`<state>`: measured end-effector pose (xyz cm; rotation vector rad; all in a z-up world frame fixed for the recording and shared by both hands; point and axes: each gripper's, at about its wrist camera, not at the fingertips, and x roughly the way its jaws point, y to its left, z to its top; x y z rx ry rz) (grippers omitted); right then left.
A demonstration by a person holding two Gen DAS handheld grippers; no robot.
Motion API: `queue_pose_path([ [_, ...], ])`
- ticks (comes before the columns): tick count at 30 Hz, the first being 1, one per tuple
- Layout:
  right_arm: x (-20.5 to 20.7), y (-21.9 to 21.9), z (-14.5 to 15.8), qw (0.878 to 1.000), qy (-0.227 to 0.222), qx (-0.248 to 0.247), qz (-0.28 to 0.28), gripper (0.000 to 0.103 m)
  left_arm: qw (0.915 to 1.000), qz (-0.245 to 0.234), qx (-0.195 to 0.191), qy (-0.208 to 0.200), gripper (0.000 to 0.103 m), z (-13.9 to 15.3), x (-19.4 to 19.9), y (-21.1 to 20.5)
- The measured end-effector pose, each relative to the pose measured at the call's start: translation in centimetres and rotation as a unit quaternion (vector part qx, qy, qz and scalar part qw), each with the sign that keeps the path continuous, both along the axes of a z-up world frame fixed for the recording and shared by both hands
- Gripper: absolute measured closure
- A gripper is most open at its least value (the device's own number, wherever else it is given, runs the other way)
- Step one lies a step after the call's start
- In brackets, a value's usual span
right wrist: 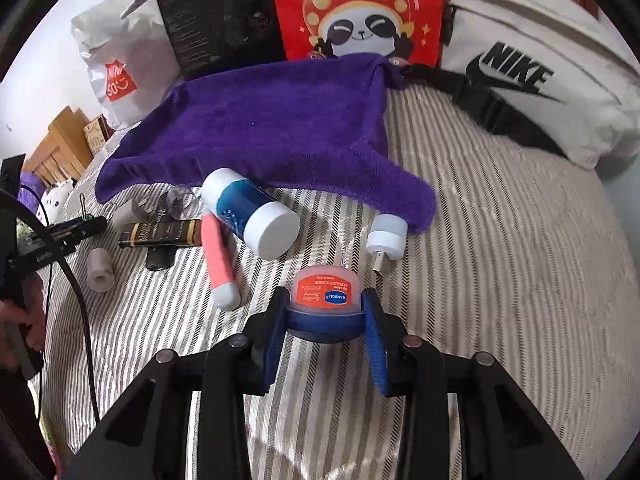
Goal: Organize rigid objects
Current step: 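Grasp the orange-lidded Vaseline tin with the right tool and lift it, then carry the tin onto the purple towel and open the right tool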
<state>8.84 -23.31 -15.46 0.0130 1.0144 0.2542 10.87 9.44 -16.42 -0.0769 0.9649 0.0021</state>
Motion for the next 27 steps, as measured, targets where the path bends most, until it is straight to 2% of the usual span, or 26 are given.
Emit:
queue_pose_path([
  [9,-0.4,0.0,3.0,1.000,-0.021,-0.003,0.004,0.067,0.9996,0.001,-0.026,-0.014,0.064,2.4,-0.7,1.0],
  [12,0.2,-0.1,3.4,1.000,-0.021,-0.008,0.002,0.067,0.9995,-0.002,-0.023,-0.022,0.064,3.4,-0.7,1.0],
  [21,3.1,-0.2,6.1,0.999,-0.044,-0.001,-0.003,0.067,0.9983,-0.008,-0.028,-0.051,0.064,6.8,1.1,1.2],
  [27,5.5,0.0,7.9,0.998,-0.066,0.000,0.000,0.067,0.9974,-0.005,-0.035,-0.063,0.064,7.9,2.6,1.7],
])
